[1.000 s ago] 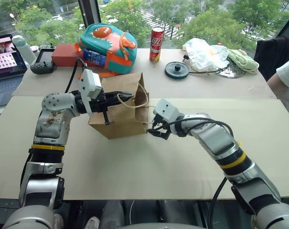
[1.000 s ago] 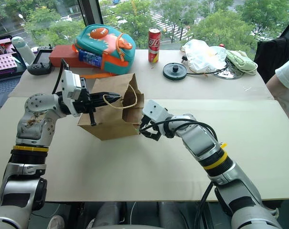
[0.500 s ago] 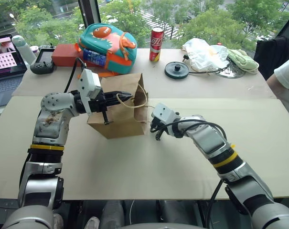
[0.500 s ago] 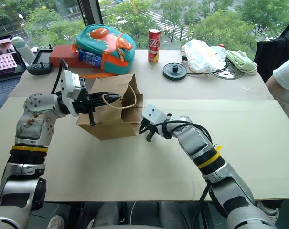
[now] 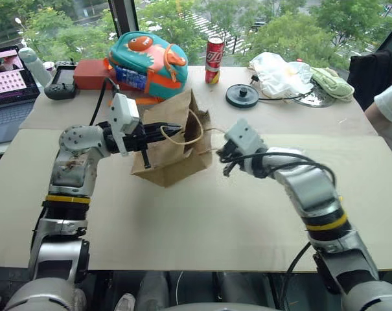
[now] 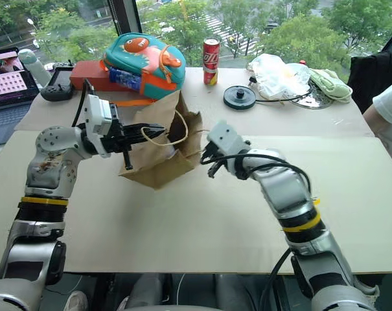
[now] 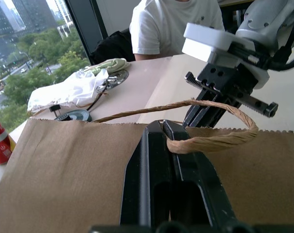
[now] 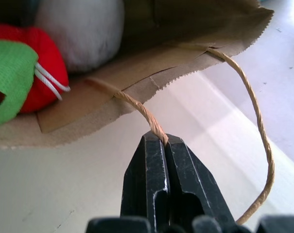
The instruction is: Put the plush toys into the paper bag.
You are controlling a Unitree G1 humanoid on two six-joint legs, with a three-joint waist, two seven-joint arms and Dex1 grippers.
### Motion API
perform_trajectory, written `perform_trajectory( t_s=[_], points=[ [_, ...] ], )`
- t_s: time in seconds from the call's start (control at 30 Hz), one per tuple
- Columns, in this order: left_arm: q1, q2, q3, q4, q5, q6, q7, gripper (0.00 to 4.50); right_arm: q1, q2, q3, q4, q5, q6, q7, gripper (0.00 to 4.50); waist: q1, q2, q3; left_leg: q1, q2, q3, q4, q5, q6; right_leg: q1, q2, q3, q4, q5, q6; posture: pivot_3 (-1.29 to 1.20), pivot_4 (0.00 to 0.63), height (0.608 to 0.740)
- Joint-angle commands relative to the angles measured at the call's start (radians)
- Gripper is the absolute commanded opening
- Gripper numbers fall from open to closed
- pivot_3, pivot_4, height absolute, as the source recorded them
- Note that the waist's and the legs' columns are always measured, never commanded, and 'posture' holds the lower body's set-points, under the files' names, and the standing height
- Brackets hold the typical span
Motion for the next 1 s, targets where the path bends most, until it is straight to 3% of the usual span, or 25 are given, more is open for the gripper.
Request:
perform_trajectory(
  t_s=[0.03, 0.27, 0.4, 0.6, 0.87, 0.9, 1.0],
  points=[
    [-0.07, -0.054, -0.011, 0.048, 0.02, -0.069, 0.021, 0.0, 0.003, -0.043, -0.083, -0.111, 0.016, 0.065, -0.022, 0.02, 0.004, 0.0, 0.0, 0.0, 0.0, 0.0, 0.0, 0.0, 0.0, 0.0, 0.0, 0.0, 0.0, 0.0, 0.0, 0.0, 0.15, 0.722],
    [-0.038, -0.093, 0.045, 0.068, -0.004, -0.041, 0.133, 0.0, -0.044, -0.087, -0.1, -0.277, 0.041, 0.187, -0.037, 0.02, -0.014, 0.0, 0.0, 0.0, 0.0, 0.0, -0.001, 0.0, 0.0, -0.001, 0.001, 0.001, 0.0, 0.0, 0.0, 0.0, 0.15, 0.722],
    [0.038, -0.129, 0.081, 0.019, -0.025, 0.035, 0.253, 0.0, -0.094, -0.063, -0.007, -0.35, 0.052, 0.268, -0.062, 0.02, -0.016, 0.001, 0.0, 0.001, 0.0, 0.0, -0.001, 0.0, 0.0, -0.001, 0.001, 0.002, 0.0, 0.0, 0.0, 0.0, 0.15, 0.722],
    [0.073, -0.175, 0.102, -0.009, -0.054, 0.131, 0.351, 0.0, -0.116, -0.04, 0.081, -0.307, 0.039, 0.283, -0.098, 0.02, -0.006, 0.001, 0.0, -0.001, -0.001, -0.001, 0.001, 0.0, 0.0, 0.0, 0.0, 0.001, 0.0, 0.0, 0.0, 0.0, 0.15, 0.722],
    [0.062, -0.182, 0.11, -0.058, -0.11, 0.239, 0.366, 0.0, -0.128, -0.031, 0.068, -0.237, 0.031, 0.255, -0.136, 0.02, -0.01, 0.001, 0.0, 0.0, -0.001, -0.001, 0.0, 0.0, 0.0, 0.0, 0.0, 0.001, 0.0, 0.0, 0.0, 0.0, 0.15, 0.722],
    [0.062, -0.179, 0.11, -0.063, -0.118, 0.251, 0.362, 0.58, -0.129, -0.029, 0.061, -0.232, 0.029, 0.252, -0.143, 0.63, -0.011, 0.001, 0.0, 0.0, -0.001, -0.001, 0.0, 0.0, 0.0, 0.0, 0.0, 0.001, 0.0, 0.0, 0.0, 0.0, 0.15, 0.722],
    [0.067, -0.166, 0.108, -0.082, -0.137, 0.282, 0.344, 1.39, -0.128, -0.03, 0.045, -0.227, 0.033, 0.246, -0.153, 1.38, -0.011, 0.001, 0.0, 0.0, -0.001, -0.001, 0.0, 0.0, 0.0, 0.0, 0.0, 0.001, 0.0, 0.0, 0.0, 0.0, 0.15, 0.722]
  ],
)
